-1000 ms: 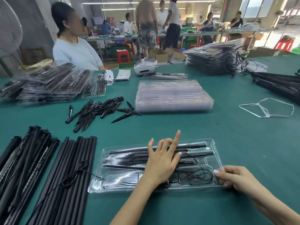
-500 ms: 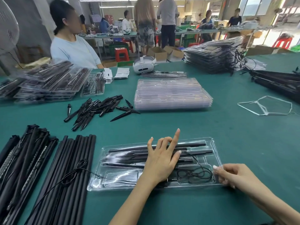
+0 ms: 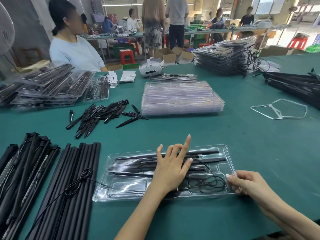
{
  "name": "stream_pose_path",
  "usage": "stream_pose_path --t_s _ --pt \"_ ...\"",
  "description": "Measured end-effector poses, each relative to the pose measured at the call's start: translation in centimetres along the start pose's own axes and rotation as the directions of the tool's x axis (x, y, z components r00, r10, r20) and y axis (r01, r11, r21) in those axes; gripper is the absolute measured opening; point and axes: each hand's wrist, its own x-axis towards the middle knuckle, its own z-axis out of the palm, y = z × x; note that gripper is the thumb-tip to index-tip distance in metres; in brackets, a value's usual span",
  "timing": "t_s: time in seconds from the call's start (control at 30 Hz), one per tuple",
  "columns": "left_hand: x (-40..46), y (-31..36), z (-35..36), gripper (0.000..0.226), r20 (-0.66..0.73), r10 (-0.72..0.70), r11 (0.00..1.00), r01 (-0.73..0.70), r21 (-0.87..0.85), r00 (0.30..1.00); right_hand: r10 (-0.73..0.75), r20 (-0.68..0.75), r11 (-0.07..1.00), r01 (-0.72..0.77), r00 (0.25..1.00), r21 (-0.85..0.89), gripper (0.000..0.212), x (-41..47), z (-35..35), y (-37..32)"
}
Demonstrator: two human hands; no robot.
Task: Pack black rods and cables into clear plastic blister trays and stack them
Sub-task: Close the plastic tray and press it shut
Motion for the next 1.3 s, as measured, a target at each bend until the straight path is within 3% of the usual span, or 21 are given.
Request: stream_pose_path --t_s 0.1,0.27,0.37,0.5,0.67,0.97,1.17,1.3 --pt "0.0 0.0 0.0 0.066 0.001 0.001 1.000 -0.001 0.004 1.000 -0.003 0.018 1.000 0.004 1.000 -0.023 0.030 -0.1 -0.4 -0.2" --pt "0.1 -0.1 -0.2 0.068 -0.001 -0.010 1.000 0.010 -0.027 1.000 0.200 0.203 0.980 -0.195 0.958 -0.044 0.031 0.5 -2.1 -2.1" --pt "0.2 -0.1 -0.3 0.069 0.003 -0.024 0.998 0.024 -0.053 1.000 0.243 0.257 0.968 -0.218 0.935 -0.123 0.037 0.9 -2.3 -2.5" --pt "0.3 -0.1 -0.4 0.069 -0.007 -0.026 0.998 0.025 -0.052 1.000 0.145 0.229 0.988 -0.129 0.963 -0.081 0.032 0.5 -1.9 -2.0" --pt "0.3 -0.1 -0.3 0.068 -0.004 -0.011 1.000 0.011 -0.026 1.000 -0.078 0.154 0.993 0.090 0.985 -0.071 0.032 -0.3 -1.1 -1.2" --pt "0.1 0.1 -0.2 0.066 -0.034 0.006 0.999 -0.004 0.042 0.999 -0.096 0.064 0.985 0.104 0.993 -0.138 0.033 0.0 -0.6 -0.5" --pt "2.1 0.6 -0.3 0.061 0.104 -0.072 0.997 0.071 0.007 0.992 -0.070 0.107 0.991 0.081 0.992 -0.109 0.032 0.1 -0.9 -1.5" --pt "6.0 3.2 -1.1 0.071 0.404 -0.142 0.971 0.206 -0.118 0.904 -0.045 0.124 0.993 0.058 0.991 -0.102 0.032 0.0 -0.6 -1.4"
